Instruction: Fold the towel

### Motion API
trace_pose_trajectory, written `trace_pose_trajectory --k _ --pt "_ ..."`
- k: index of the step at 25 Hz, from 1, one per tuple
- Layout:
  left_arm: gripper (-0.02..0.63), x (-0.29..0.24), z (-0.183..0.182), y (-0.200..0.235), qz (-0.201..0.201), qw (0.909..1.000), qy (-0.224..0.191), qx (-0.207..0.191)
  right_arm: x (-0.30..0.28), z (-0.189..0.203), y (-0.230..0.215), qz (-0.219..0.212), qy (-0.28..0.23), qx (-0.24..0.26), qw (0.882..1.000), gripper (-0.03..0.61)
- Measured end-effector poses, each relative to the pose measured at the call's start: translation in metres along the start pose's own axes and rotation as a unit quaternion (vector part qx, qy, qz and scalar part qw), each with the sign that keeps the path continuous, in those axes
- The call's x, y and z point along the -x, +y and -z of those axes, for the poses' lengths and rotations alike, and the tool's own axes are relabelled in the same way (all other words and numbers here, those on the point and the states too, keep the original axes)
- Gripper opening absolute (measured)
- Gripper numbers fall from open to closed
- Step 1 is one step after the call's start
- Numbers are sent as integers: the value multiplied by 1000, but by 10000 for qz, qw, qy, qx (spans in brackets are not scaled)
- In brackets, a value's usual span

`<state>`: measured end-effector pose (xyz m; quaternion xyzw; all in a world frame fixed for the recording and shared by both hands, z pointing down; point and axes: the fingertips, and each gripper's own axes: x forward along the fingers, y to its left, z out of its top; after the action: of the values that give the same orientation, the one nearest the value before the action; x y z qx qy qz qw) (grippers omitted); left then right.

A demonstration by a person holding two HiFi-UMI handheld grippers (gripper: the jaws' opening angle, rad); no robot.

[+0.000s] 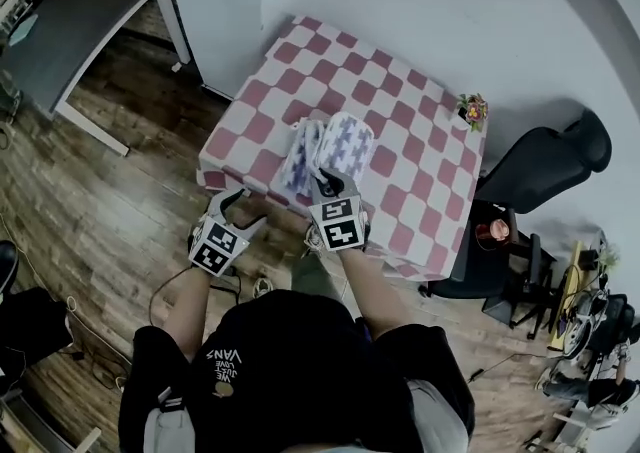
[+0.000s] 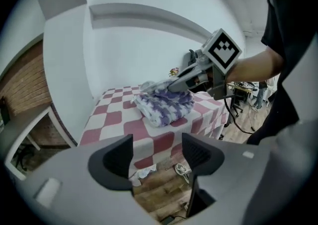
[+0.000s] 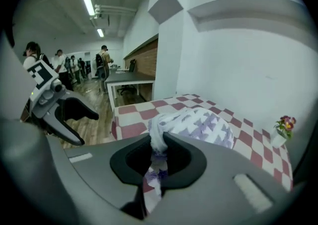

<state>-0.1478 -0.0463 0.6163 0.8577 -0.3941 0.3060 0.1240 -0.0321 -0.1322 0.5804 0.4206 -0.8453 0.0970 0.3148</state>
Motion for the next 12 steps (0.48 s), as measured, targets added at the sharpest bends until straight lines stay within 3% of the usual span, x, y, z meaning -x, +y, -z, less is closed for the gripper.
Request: trace_pose_trajectory --k 7,9,12 --pt "287 15 24 0 -147 9993 61 345 -36 18 43 -114 498 1216 9913 46" --pt "287 17 24 0 -160 9991 39 378 -44 24 49 -254 601 1242 9901 56" --pt "287 18 22 1 -176 9991 -12 394 -52 34 60 -688 756 947 9902 131"
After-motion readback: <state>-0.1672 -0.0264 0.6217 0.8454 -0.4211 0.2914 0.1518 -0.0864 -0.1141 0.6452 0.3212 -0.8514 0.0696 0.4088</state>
